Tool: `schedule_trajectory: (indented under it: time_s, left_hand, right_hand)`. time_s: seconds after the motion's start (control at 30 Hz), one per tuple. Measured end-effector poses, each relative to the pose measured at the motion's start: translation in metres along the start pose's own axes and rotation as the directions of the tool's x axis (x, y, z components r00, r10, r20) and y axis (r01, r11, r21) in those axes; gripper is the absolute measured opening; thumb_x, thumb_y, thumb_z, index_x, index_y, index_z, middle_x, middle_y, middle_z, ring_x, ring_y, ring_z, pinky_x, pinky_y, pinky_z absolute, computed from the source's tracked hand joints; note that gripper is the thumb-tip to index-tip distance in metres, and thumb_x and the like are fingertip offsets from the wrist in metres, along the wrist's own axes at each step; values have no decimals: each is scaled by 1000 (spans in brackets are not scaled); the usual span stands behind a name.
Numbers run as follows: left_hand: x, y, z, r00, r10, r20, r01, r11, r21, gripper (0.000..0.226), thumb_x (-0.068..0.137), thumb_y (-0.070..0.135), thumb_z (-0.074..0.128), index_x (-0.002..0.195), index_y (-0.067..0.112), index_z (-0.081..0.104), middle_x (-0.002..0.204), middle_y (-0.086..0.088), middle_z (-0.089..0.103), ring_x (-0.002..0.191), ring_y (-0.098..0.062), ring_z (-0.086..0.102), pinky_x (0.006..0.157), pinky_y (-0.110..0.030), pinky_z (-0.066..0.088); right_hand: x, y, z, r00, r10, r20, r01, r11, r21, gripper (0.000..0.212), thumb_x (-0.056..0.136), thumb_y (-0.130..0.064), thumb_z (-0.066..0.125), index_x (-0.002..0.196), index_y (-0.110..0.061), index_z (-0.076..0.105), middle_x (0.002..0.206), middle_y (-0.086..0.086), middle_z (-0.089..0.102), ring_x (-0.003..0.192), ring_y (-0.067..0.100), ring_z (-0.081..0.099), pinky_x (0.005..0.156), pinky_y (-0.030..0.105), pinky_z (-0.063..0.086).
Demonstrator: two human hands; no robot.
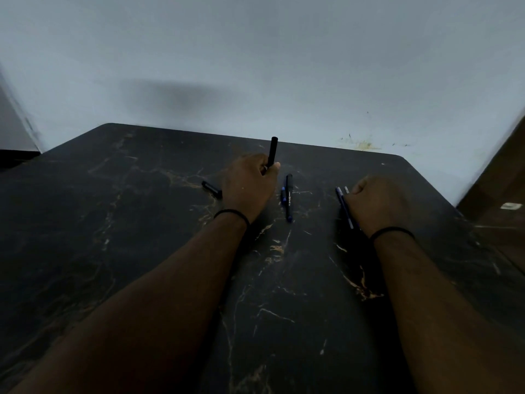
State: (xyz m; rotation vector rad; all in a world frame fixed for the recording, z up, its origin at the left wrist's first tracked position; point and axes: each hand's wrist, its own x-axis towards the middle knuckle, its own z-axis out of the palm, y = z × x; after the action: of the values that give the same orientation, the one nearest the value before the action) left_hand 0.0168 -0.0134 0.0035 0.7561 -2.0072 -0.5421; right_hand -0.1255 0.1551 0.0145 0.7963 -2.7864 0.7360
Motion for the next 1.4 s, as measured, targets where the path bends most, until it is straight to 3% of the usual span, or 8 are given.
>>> schedule_trajectory:
  time_s: [0.2,0.33,0.5,0.73,1.0,1.17,1.3,1.4]
  left_hand:
    - [0,0,1,1000,-2,-12,2,1000,-8,46,90,35,65,54,29,38,54,11,44,50,-7,43,54,-27,42]
    - [0,1,0,1000,-12,5,12,1000,5,45,91,36,64,55,27,39,55,10,44,51,-7,42,57,-28,45]
    - [0,2,-2,1000,-9,9,9,999,32,46,91,36,64,55,25,38,55,10,43,52,-9,42,56,-27,41]
    - [-1,3,0,1000,-12,-4,12,1000,-1,48,90,34,65,53,27,36,52,10,41,47,-5,39,51,-24,31]
    - [-1,2,1,1000,3,-5,-3,1000,-7,45,90,34,66,54,25,40,53,8,43,50,-10,43,53,-27,40]
    - [-1,0,0,1000,15,-10,-15,1000,0,47,90,32,66,53,25,37,52,8,42,49,-9,40,52,-26,38]
    - [-2,0,1,1000,15,14,-15,1000,27,37,91,35,64,60,23,48,57,7,48,52,-9,44,52,-26,41]
    - [-1,0,1,1000,23,-12,-22,999,40,39,90,35,65,59,26,44,57,9,44,53,-7,42,51,-25,34]
  right_hand:
    - [0,1,3,1000,24,0,-24,998,61,16,83,-27,69,82,-10,70,87,12,69,83,32,65,76,38,56]
    - [0,0,10,1000,-22,9,20,993,114,31,80,-40,77,70,-12,66,72,5,67,69,23,63,65,30,48]
    - [0,-6,11,999,-43,-4,43,999,9,41,80,-52,73,75,-12,67,70,4,60,77,30,65,67,31,47]
    - [-9,-18,13,994,-42,97,45,999,-30,34,90,-39,63,99,-7,69,107,14,68,98,35,64,79,33,48]
    - [-28,-45,10,964,-188,190,208,974,-88,32,85,-40,61,96,-11,69,103,12,67,96,32,64,72,30,46]
    - [-27,-56,5,968,-246,-55,250,966,71,23,88,-31,55,75,-12,54,66,4,53,63,26,56,54,28,36]
    - [-36,-56,5,868,-354,-348,453,852,262,21,94,-12,51,112,-21,44,69,-3,52,56,16,52,48,28,39]
    - [-39,-57,7,767,-501,-402,626,722,295,32,95,-3,49,121,-16,61,93,5,66,80,23,63,69,37,53]
